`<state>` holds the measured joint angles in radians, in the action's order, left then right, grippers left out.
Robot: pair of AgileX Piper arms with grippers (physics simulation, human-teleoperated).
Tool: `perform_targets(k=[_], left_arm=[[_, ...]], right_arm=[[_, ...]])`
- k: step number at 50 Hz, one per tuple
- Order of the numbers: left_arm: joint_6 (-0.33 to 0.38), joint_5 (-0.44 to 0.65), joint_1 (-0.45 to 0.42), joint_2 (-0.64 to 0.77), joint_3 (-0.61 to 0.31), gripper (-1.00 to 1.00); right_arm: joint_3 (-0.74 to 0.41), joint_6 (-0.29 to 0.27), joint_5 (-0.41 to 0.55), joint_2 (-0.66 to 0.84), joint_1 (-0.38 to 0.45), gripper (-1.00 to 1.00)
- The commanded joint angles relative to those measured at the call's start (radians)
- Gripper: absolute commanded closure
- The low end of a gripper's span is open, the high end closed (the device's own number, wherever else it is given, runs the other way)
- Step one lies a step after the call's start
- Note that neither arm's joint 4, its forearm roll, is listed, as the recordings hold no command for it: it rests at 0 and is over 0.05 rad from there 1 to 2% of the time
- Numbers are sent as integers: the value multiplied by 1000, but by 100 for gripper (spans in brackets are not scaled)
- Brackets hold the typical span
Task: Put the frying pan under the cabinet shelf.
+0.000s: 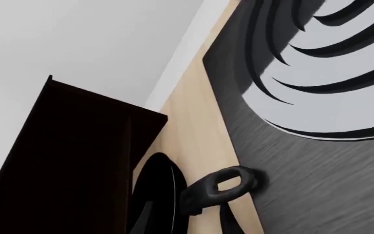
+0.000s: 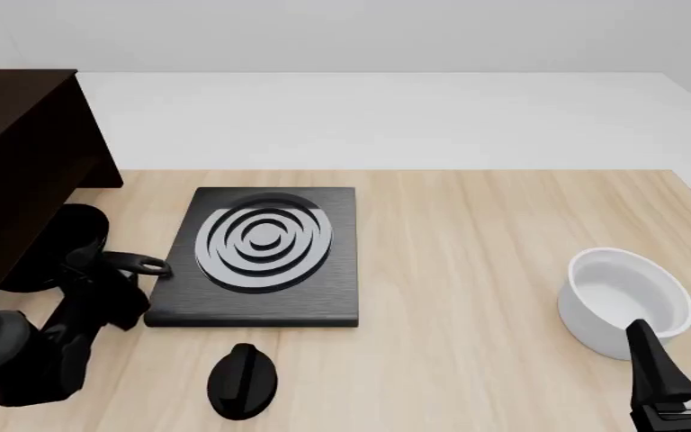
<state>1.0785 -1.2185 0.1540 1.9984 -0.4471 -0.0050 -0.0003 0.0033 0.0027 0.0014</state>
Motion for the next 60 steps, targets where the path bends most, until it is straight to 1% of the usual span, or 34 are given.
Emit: perform_targets(k=[1, 17, 22, 35, 42, 60], left_arm=[[8, -1, -17, -36, 41, -100], [22, -1, 2, -85, 111, -100], [32, -1, 7, -108, 146, -100], [40, 2, -13, -174, 218, -100], [40, 3, -27, -191, 230, -100], [36, 34, -60, -321, 301, -100]], right_arm=[[0, 0, 0, 0, 0, -100], [0, 0, 0, 0, 0, -100], [0, 0, 0, 0, 0, -100], [0, 0, 0, 0, 0, -100], [0, 0, 0, 0, 0, -100], [0, 0, 0, 0, 0, -100]])
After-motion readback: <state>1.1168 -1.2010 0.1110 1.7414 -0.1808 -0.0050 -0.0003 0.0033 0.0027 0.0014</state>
